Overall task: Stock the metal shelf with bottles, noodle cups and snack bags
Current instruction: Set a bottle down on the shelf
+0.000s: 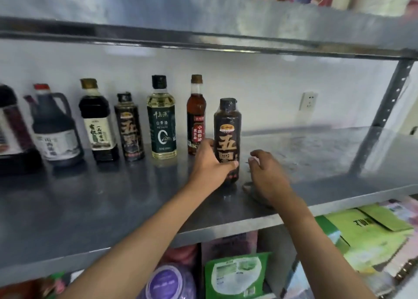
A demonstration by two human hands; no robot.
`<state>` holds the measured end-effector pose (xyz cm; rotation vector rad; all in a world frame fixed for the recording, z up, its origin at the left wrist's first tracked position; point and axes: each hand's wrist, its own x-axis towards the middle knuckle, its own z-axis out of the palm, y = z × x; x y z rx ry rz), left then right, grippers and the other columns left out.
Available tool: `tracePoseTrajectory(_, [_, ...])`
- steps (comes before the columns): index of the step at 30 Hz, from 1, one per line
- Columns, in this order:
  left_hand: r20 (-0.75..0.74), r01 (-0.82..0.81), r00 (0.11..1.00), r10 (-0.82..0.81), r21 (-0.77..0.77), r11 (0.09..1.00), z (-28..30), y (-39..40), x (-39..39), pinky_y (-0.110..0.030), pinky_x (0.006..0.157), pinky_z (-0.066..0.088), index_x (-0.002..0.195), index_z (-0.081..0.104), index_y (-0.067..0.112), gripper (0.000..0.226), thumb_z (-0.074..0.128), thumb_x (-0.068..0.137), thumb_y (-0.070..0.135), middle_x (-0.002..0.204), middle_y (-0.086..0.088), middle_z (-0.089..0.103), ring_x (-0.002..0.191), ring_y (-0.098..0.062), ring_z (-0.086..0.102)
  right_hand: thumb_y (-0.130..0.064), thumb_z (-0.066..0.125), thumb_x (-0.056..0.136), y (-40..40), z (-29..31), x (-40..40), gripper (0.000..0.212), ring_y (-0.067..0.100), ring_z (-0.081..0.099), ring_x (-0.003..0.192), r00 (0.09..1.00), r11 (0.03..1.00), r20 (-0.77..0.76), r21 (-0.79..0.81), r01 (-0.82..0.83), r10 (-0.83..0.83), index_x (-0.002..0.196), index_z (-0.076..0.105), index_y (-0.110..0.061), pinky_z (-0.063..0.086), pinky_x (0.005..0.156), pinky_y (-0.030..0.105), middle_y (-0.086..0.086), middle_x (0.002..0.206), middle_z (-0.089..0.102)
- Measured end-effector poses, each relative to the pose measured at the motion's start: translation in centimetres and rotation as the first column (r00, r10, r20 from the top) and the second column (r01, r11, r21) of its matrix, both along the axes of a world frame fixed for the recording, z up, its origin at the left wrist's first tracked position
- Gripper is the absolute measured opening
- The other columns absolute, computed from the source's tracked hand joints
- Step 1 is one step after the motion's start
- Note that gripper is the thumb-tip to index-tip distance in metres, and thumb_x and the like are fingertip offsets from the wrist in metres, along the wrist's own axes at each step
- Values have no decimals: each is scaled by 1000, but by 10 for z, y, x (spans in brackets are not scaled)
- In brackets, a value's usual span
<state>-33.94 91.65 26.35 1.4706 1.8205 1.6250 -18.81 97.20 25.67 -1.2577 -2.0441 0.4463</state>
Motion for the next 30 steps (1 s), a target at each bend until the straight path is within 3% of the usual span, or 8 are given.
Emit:
tracePoseTrajectory(6, [-79, -204, 976, 203, -10, 979, -12, 63, 7, -26, 85, 46, 112, 45, 21, 61, 87, 68, 20, 114, -2, 57, 102, -15, 59, -27, 42, 102, 54, 1, 3, 38, 31, 48, 123, 975, 992, 187, 12, -123, 118, 133, 52, -7, 40, 102, 38, 16, 134, 54])
tracePoseTrajectory(9, [-157, -252, 958, 240, -59, 966, -10, 89, 8, -25, 86, 44, 120, 46, 14, 62, 84, 73, 23, 115, -2, 56, 102, -15, 56, -30, 43, 101, 74, 1, 7, 34, 33, 53, 112, 962, 990, 245, 37, -137, 124, 118, 60, -6, 46, 94, 41, 17, 121, 59])
tracePoseTrajectory(14, [-390, -358, 873, 292, -106, 928, -5, 122, 2, -39, 96, 47, 125, 45, 7, 56, 75, 83, 29, 123, -13, 54, 112, -29, 56, -29, 40, 100, 83, -4, 14, 33, 34, 54, 103, 940, 978, 303, 84, -190, 157, 106, 62, -5, 47, 86, 41, 17, 111, 60])
tracePoseTrajectory(19, [-455, -453, 826, 333, -183, 873, 5, 142, 4, -42, 92, 49, 127, 41, 2, 53, 69, 89, 27, 122, -18, 53, 109, -34, 58, -26, 41, 99, 86, -9, 20, 31, 33, 53, 108, 947, 977, 253, 24, -210, 197, 106, 62, -3, 44, 90, 39, 17, 113, 60])
tracePoseTrajectory(25, [-412, -511, 830, 377, -289, 809, 5, 150, 15, -42, 86, 50, 124, 42, 1, 43, 59, 96, 29, 118, -17, 59, 105, -35, 62, -22, 48, 93, 89, -11, 26, 28, 35, 53, 107, 955, 978, 211, -62, -202, 210, 103, 64, -2, 45, 90, 38, 18, 111, 60])
tracePoseTrajectory(30, [-624, -575, 739, 256, -385, 722, 23, 134, 27, -40, 86, 50, 119, 58, 4, 28, 48, 101, 23, 117, -16, 62, 107, -33, 61, -18, 49, 91, 87, -12, 30, 25, 34, 56, 103, 967, 975, 141, -102, -199, 212, 100, 65, -2, 49, 86, 38, 17, 108, 61])
